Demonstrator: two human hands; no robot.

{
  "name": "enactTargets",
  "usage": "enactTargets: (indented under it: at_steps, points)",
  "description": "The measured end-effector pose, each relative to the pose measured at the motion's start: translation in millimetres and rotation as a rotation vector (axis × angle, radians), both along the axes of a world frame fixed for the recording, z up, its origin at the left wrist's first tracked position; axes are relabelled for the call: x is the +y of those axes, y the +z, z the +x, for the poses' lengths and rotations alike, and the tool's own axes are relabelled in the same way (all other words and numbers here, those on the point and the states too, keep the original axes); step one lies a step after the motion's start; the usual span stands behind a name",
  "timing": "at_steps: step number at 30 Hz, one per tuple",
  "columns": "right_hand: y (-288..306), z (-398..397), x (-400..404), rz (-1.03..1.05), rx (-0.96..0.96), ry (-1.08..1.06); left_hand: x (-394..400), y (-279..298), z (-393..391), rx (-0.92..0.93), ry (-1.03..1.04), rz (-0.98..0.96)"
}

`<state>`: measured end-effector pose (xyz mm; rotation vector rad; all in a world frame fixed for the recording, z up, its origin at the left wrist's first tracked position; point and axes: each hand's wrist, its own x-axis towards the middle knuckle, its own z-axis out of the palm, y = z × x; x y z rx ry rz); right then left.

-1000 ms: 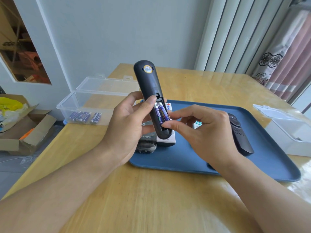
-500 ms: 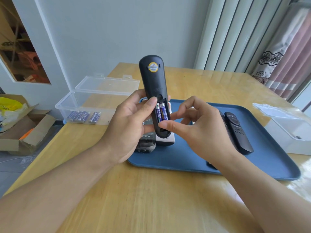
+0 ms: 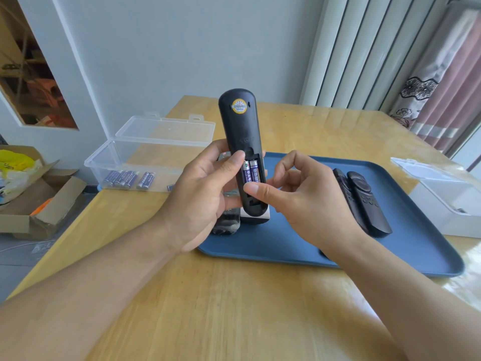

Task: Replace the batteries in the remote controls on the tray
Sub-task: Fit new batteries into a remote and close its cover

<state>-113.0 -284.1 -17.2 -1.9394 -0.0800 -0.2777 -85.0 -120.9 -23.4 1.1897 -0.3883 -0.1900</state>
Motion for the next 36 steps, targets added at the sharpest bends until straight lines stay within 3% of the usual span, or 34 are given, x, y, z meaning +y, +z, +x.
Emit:
enactTargets:
  at_steps: [5, 7, 11, 18, 23, 31, 33, 36]
  points:
    - [21, 2, -15, -0.236, 0.074, -0.003, 2, 6, -1, 0.084, 0.112, 0.045]
    - [33, 4, -37, -0.484, 0.136, -0.092, 5, 11, 1, 0.152, 0.155, 0.005]
    - [39, -1, -66, -0.917, 0.469, -0.129, 6, 11, 3, 0.264, 0.100, -0.011]
    - [46, -16, -62, -1.230, 0.666, -0.129, 5, 5, 5, 0.175, 0.089, 0.055]
    - [45, -16, -58, -1.212, 0.707, -0.096, 3, 0, 4, 0.149, 0.082, 0.078]
    - [45, -16, -57, -1.057, 0.556, -0.021, 0, -3, 1, 0.121, 0.055, 0.144]
    - [51, -17, -61, -0.909, 0.481, 0.043, 0, -3, 1, 0.102, 0.044, 0.164]
    - [58, -16, -52, -0.449, 0.196, 0.101, 0, -3, 1, 0.090, 0.003, 0.200]
